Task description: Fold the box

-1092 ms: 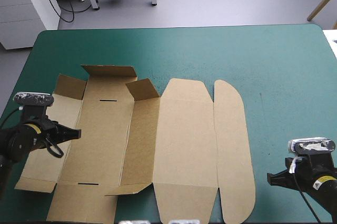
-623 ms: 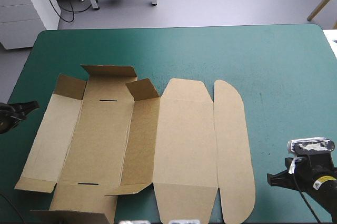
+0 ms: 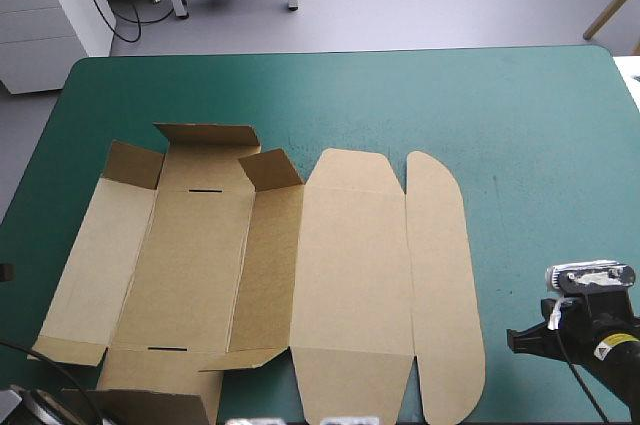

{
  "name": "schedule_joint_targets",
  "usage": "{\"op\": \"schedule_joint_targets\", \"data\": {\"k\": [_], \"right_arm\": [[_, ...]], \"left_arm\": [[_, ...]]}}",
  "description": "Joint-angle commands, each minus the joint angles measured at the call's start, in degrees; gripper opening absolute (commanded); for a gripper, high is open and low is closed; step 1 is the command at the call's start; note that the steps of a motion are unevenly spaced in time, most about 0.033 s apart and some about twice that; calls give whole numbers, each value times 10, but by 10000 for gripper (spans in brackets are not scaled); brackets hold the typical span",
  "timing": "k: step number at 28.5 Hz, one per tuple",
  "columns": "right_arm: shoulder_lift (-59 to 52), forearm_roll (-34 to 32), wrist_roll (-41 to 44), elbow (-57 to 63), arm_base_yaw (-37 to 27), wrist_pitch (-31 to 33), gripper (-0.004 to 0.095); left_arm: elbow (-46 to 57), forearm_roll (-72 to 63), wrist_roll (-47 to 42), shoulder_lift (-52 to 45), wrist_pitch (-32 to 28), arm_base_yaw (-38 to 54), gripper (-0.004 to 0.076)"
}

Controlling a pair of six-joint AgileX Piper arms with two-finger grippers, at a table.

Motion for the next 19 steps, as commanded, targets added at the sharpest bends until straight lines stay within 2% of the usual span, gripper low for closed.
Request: {"op": "schedule_joint_targets", "data": {"k": [1, 7, 9, 11, 13, 14, 15, 17, 19], "right_arm": [[3, 4, -5, -15, -4, -32, -19], [3, 4, -5, -15, -4, -32, -19], [3, 4, -5, -15, -4, -32, -19], [3, 4, -5, -15, -4, -32, -19], [3, 4, -5, -15, -4, -32, -19], [3, 4, -5, -15, -4, -32, -19], [3, 4, -5, -15, -4, -32, -19], [3, 4, -5, -15, -4, -32, -19], [3, 4, -5, -15, -4, -32, -19]], "left_arm": [[-20, -46, 25, 2, 33, 2, -9], [-20, -48, 28, 8, 18, 2, -5], [-20, -48, 20, 8, 18, 2, 40], [-17, -47, 17, 8, 15, 2, 151], [-10, -47, 16, 8, 12, 2, 305], [-6, -50, 5, 8, 7, 2, 421], [0, -53, -3, 8, 0, 2, 493], [9, -67, -24, 8, -10, 2, 608], [22, -84, -52, 8, -20, 2, 643]]}}
